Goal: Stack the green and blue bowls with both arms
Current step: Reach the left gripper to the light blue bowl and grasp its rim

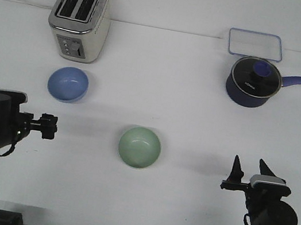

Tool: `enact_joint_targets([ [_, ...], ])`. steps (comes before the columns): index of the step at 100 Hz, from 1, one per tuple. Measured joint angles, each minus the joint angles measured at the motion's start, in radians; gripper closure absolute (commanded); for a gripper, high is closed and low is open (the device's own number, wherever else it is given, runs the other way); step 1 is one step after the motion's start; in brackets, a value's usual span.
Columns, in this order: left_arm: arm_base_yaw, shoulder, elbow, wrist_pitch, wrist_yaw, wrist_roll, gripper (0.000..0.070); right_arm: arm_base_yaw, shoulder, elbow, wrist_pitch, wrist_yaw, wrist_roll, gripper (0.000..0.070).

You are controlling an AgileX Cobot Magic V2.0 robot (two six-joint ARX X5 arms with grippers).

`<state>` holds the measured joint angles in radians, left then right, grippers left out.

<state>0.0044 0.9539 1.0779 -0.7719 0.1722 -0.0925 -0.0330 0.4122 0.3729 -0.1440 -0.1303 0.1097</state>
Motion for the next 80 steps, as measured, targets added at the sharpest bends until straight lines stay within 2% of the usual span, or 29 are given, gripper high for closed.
enact_joint_targets([
  [10, 0.0, 0.088, 0.074, 0.001, -0.004, 0.005, 0.0185, 0.0, 0.0, 0.0, 0.0, 0.0, 0.0, 0.0208],
  [34, 0.001, 0.358, 0.281, 0.01, -0.124, 0.038, 0.0184, 0.0, 0.0, 0.0, 0.0, 0.0, 0.0, 0.0208],
  [57, 0.035, 0.607, 0.468, 0.018, -0.129, 0.066, 0.0184, 0.0, 0.0, 0.0, 0.0, 0.0, 0.0, 0.0208],
  [80, 0.06, 0.772, 0.5, 0.077, -0.129, 0.086, 0.0184, 0.0, 0.0, 0.0, 0.0, 0.0, 0.0, 0.0208],
])
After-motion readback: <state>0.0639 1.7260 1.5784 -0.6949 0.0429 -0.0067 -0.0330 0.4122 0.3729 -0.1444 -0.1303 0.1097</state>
